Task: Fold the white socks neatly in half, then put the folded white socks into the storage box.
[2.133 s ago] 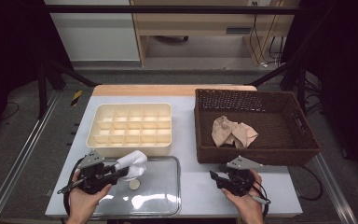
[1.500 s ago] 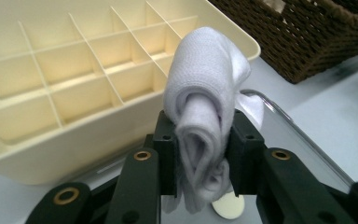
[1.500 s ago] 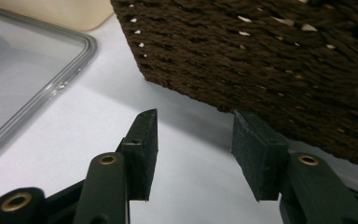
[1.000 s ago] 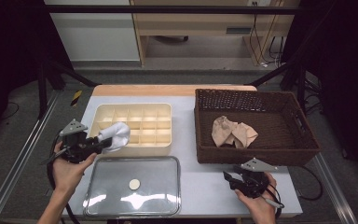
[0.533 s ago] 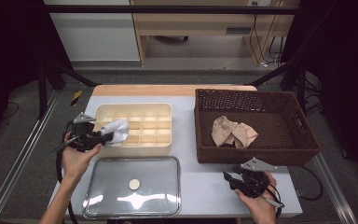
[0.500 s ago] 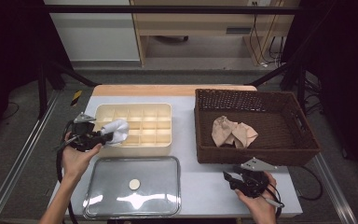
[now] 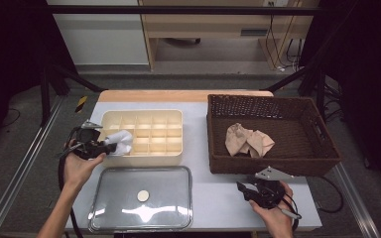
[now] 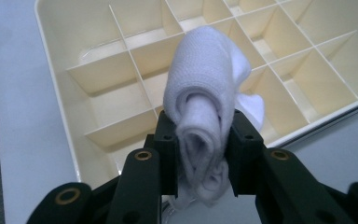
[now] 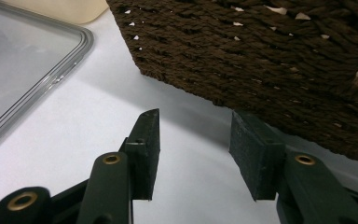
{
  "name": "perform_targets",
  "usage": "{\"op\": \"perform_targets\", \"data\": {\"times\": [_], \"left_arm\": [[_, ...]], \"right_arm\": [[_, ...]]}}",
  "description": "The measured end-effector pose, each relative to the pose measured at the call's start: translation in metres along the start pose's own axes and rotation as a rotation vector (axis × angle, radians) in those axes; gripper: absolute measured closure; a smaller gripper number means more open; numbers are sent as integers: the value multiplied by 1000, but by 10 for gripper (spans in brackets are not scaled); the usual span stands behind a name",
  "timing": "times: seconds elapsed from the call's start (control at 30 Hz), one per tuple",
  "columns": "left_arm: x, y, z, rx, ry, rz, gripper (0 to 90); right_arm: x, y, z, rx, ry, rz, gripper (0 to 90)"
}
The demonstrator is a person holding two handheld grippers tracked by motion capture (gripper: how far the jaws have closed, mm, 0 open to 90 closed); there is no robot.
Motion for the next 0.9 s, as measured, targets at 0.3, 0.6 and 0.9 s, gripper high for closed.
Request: {"op": "perform_targets", "data": {"times": [0.3,0.6,0.9], "left_arm": [[3,-6,4,37,-38,-75,706],[9,-26,7,74,-51,-158,715],[10,-38,8,85,-57,-194,710]], "right_arm": [[0,-1,-1,8,-2,-5,539],[0,-1,0,9,-4,-6,537],[0,-3,0,15,-3,-10,537]]}}
Point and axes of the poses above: each handheld gripper's, and its own axes: y roughly backward along the jaws, x roughly out of its top, z roughly to its right, the point moved 1 cm from there along -y, roughly forward along the jaws, and after that the axes turned 12 degrees about y, right-handed, at the moved point
